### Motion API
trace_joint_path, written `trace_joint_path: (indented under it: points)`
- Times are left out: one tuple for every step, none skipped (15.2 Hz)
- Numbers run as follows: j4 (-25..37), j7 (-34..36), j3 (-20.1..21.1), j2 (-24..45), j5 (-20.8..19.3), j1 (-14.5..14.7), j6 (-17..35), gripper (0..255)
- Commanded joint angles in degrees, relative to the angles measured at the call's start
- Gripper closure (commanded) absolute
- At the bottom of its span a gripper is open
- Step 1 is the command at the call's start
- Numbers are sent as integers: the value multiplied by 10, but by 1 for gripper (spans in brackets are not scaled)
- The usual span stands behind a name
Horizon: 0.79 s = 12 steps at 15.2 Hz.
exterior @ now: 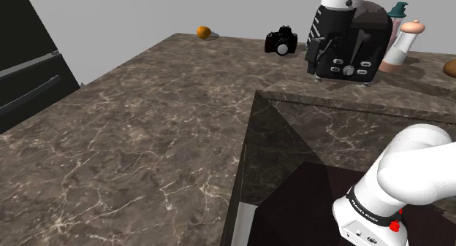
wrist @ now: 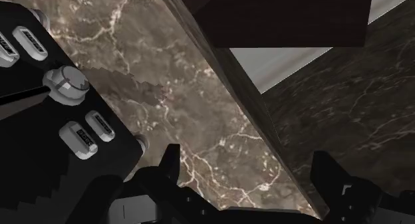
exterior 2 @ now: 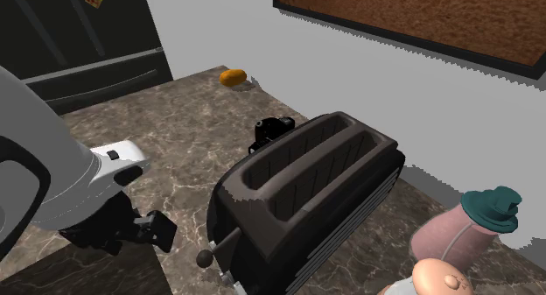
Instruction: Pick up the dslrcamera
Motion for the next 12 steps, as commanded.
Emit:
trace_joint_path:
  points:
    - [0, 0, 0, 0, 0, 0, 0, 0]
    - [5, 10, 0, 16, -3, -5, 17, 0]
    - [10, 19, -1, 33, -5, -11, 33, 0]
    - [16, 29, -1, 50, -8, -16, 49, 0]
    - [23, 38, -1, 66, -11, -22, 64, 0]
    - [31, 48, -2, 83, -14, -27, 79, 0]
    - [39, 57, -3, 100, -17, -33, 93, 0]
    - [48, 67, -4, 117, -20, -38, 107, 0]
    - [57, 77, -4, 135, -23, -43, 119, 0]
    - [67, 86, -5, 152, -26, -49, 132, 0]
    - [78, 96, -6, 169, -30, -54, 143, 0]
    - [89, 105, -8, 186, -33, -59, 154, 0]
